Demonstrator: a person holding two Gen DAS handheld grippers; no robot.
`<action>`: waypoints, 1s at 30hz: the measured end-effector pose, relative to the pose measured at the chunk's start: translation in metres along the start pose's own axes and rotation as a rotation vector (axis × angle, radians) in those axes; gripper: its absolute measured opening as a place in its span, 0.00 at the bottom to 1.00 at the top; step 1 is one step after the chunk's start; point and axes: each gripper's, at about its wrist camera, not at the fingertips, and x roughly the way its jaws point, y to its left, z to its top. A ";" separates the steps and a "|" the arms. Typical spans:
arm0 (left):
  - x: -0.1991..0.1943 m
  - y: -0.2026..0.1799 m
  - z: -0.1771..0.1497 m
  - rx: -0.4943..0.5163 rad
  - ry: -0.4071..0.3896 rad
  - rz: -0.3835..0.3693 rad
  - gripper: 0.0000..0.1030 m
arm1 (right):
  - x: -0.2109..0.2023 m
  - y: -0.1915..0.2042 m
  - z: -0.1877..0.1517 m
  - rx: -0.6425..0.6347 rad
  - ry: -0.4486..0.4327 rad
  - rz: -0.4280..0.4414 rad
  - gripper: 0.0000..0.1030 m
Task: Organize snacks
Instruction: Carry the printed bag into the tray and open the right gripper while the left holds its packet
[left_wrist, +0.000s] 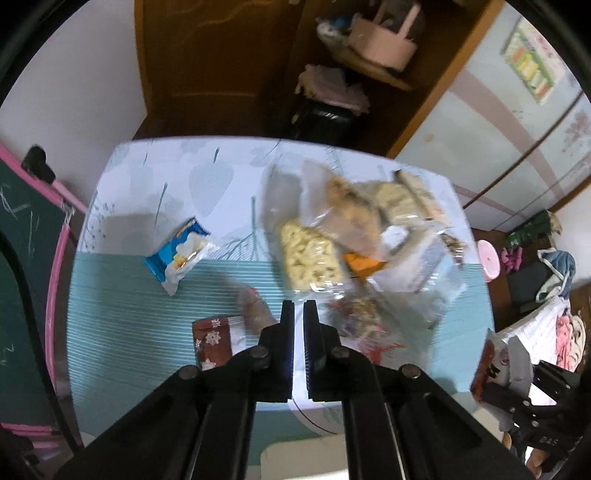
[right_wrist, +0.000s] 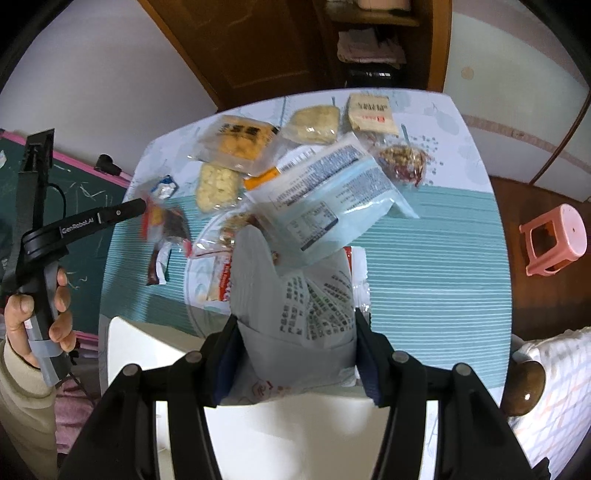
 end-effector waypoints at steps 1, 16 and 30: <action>-0.009 -0.005 -0.001 0.014 -0.013 -0.004 0.02 | -0.005 0.003 -0.002 -0.008 -0.013 -0.007 0.54; -0.046 -0.007 -0.016 0.120 -0.036 0.099 0.61 | -0.057 0.024 -0.026 -0.057 -0.108 -0.010 0.53; -0.015 0.008 -0.025 0.286 0.045 0.105 0.81 | -0.091 0.061 -0.084 -0.190 -0.151 0.040 0.65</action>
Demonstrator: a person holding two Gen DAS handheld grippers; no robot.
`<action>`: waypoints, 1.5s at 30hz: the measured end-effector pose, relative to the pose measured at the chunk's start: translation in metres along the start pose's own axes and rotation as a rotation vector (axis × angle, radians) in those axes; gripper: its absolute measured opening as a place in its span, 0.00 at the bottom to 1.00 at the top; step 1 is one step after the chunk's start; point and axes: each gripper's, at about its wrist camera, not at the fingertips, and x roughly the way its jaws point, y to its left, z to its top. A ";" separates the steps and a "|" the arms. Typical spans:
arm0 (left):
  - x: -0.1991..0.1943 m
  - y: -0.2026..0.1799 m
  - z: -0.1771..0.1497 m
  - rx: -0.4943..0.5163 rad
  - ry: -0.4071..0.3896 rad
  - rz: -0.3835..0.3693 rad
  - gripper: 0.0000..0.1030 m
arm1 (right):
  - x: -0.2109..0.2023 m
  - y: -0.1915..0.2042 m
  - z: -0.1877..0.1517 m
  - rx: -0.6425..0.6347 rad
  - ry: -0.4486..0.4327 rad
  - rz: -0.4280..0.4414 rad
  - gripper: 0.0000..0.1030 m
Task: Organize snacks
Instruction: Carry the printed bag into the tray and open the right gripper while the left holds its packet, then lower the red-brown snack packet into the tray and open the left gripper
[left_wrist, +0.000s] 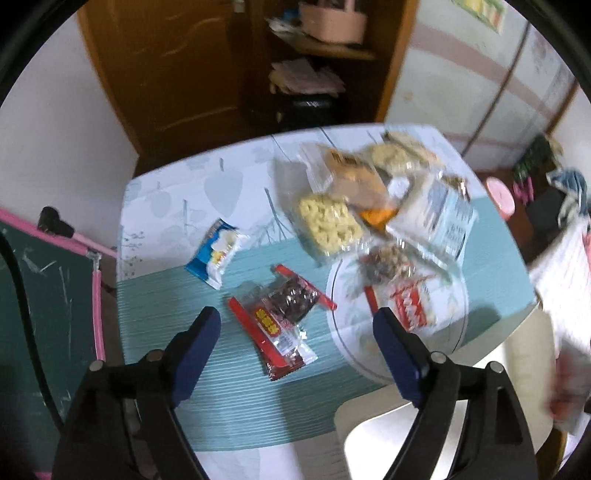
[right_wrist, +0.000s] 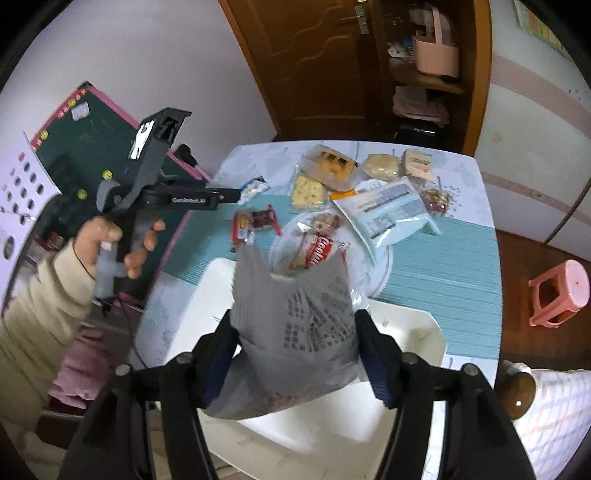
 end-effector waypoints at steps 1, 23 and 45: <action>0.007 -0.001 0.000 0.017 0.019 -0.006 0.81 | 0.004 -0.001 -0.002 0.005 0.003 -0.016 0.66; 0.129 -0.014 0.010 0.312 0.220 0.068 0.81 | 0.068 -0.050 0.010 0.186 0.046 -0.067 0.66; -0.026 -0.032 -0.005 0.164 -0.070 0.043 0.44 | 0.040 -0.053 -0.008 0.259 -0.004 -0.085 0.66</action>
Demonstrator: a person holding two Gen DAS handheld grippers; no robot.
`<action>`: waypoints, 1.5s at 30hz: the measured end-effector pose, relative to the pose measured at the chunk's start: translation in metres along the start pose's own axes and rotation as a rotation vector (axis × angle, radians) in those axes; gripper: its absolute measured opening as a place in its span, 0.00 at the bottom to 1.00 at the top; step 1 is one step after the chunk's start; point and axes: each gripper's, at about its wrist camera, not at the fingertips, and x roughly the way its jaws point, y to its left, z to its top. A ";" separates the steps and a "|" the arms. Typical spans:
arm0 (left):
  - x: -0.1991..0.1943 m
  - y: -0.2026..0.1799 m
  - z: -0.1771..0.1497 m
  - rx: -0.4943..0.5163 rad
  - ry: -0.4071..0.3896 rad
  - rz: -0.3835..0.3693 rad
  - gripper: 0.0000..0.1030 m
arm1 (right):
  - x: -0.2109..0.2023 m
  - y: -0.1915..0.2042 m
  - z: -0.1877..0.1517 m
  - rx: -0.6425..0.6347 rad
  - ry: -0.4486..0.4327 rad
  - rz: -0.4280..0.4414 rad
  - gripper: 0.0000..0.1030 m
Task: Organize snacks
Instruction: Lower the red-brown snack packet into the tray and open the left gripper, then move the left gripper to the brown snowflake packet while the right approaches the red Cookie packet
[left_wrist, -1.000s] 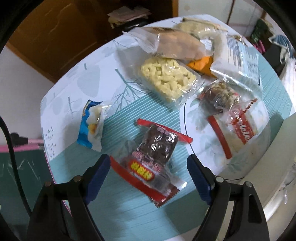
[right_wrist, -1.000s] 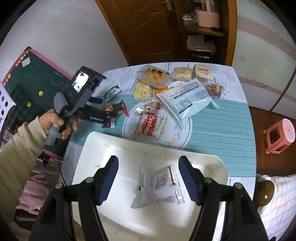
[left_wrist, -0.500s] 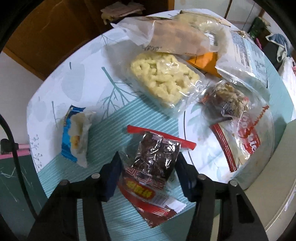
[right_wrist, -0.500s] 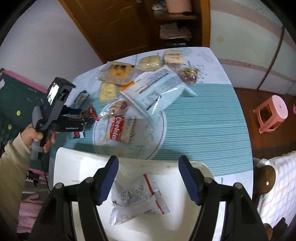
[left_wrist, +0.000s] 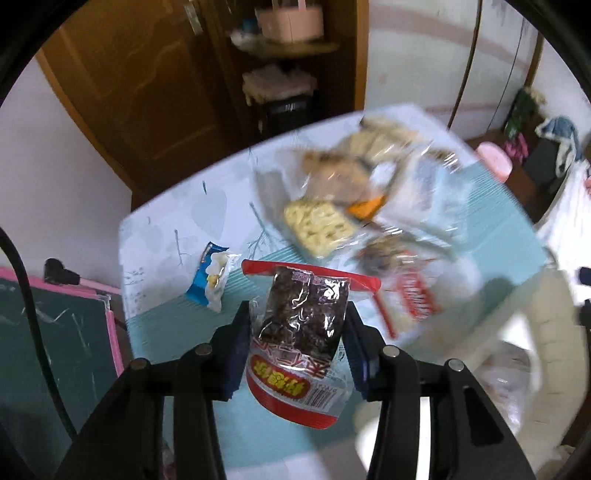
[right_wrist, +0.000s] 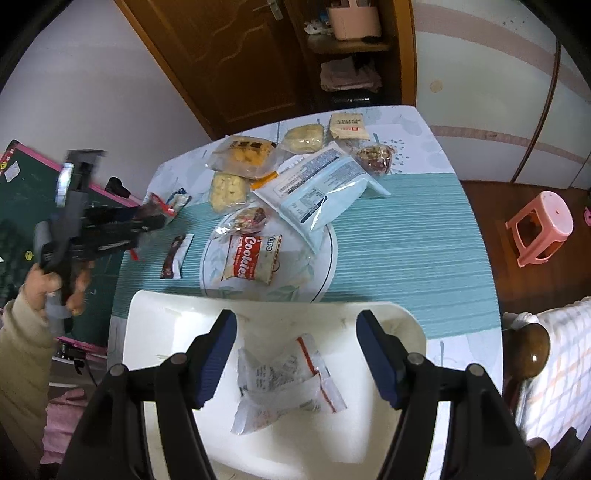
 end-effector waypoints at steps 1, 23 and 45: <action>-0.012 0.001 -0.006 -0.003 -0.020 -0.004 0.44 | -0.005 0.002 -0.004 0.000 -0.009 -0.004 0.66; -0.087 -0.102 -0.144 -0.228 -0.135 -0.028 0.71 | -0.071 0.055 -0.093 -0.131 -0.342 -0.183 0.66; -0.106 -0.094 -0.159 -0.311 -0.164 0.025 0.93 | -0.066 0.063 -0.114 -0.118 -0.256 -0.179 0.66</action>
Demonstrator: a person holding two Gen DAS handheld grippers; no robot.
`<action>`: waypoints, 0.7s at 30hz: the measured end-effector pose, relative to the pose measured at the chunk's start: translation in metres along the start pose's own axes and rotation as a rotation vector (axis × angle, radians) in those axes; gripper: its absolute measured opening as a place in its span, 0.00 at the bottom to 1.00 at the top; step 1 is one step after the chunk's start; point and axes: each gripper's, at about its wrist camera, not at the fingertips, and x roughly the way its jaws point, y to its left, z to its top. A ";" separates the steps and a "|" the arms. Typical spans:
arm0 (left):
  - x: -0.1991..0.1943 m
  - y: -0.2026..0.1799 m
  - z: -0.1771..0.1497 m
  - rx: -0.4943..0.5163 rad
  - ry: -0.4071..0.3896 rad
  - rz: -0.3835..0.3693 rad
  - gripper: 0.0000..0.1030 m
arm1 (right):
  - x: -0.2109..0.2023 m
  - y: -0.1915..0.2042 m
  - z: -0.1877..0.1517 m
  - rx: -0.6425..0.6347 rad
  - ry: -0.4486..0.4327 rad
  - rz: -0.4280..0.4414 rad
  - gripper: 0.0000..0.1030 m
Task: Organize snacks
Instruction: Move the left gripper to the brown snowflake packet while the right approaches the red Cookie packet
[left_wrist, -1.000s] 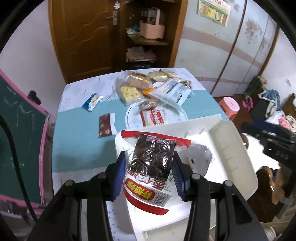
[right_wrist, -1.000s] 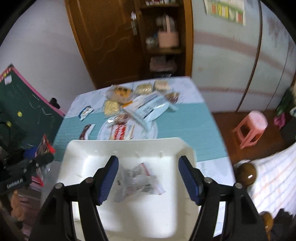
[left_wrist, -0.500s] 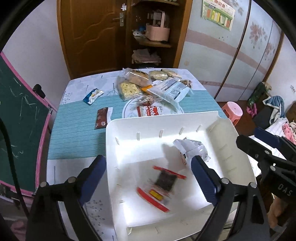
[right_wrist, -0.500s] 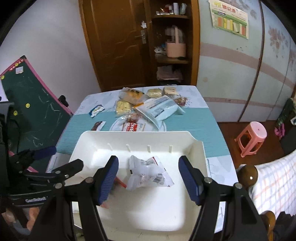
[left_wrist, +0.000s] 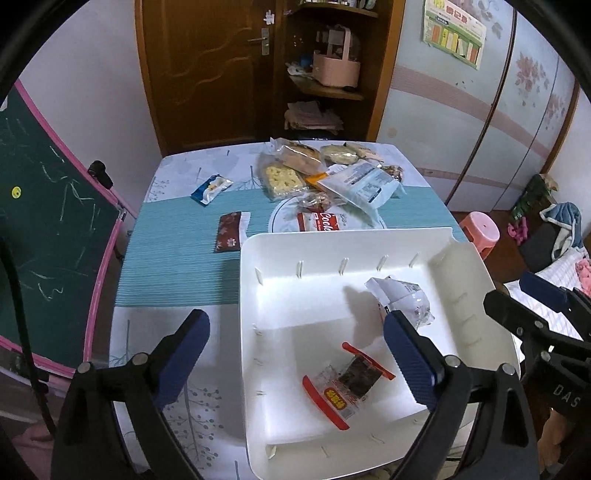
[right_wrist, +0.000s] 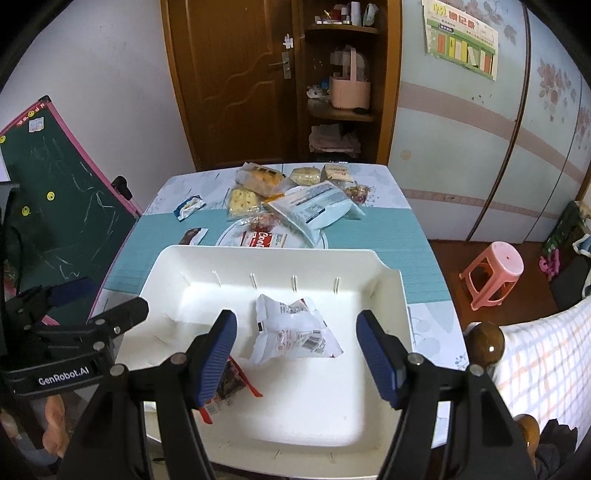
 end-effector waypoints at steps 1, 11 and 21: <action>-0.001 0.001 0.000 -0.003 -0.003 0.001 0.93 | 0.000 0.000 0.000 0.000 0.002 0.003 0.66; -0.019 0.018 0.013 0.008 -0.093 0.045 0.93 | 0.010 0.010 0.002 -0.032 0.036 0.054 0.66; -0.040 0.072 0.076 -0.006 -0.171 0.046 0.93 | 0.034 0.028 0.052 -0.139 0.056 0.033 0.66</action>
